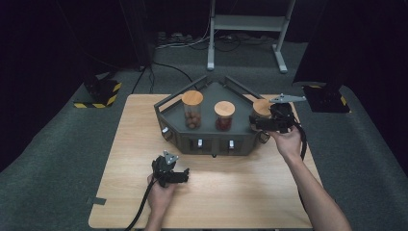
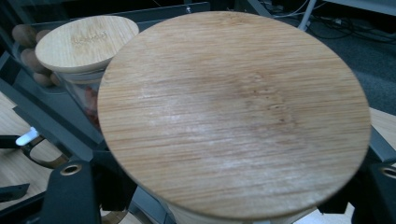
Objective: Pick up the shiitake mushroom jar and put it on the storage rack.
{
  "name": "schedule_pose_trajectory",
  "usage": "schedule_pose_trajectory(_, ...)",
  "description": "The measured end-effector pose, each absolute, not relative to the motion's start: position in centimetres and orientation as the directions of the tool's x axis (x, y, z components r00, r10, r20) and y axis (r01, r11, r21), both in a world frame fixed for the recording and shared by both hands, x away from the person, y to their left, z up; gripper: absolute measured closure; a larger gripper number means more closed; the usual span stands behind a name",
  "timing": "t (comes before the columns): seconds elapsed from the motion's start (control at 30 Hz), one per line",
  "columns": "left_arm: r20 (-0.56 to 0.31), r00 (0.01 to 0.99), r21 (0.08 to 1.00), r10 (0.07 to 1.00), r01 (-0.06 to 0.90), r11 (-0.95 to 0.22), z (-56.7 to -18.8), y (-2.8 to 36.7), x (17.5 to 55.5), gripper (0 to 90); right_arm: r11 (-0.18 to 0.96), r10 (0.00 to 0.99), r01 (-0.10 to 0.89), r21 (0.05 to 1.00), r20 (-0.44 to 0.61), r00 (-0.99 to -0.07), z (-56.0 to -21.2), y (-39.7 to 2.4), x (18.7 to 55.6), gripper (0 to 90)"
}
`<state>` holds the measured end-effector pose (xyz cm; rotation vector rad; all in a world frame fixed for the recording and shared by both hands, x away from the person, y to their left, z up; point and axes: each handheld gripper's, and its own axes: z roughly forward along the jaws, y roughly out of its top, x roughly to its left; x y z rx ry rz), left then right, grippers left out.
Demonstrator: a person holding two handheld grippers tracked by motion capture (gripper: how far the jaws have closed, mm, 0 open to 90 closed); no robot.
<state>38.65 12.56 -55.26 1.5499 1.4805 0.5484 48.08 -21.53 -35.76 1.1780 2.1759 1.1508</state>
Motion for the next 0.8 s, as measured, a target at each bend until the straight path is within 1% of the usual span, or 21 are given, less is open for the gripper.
schedule_pose_trajectory(0.8,-0.258,0.186,0.826,0.948,0.551,0.116,-55.3,12.6,38.6,5.8,0.309,0.841,0.493,0.814,0.008,-0.541,-36.3,-20.2,49.5,25.2)
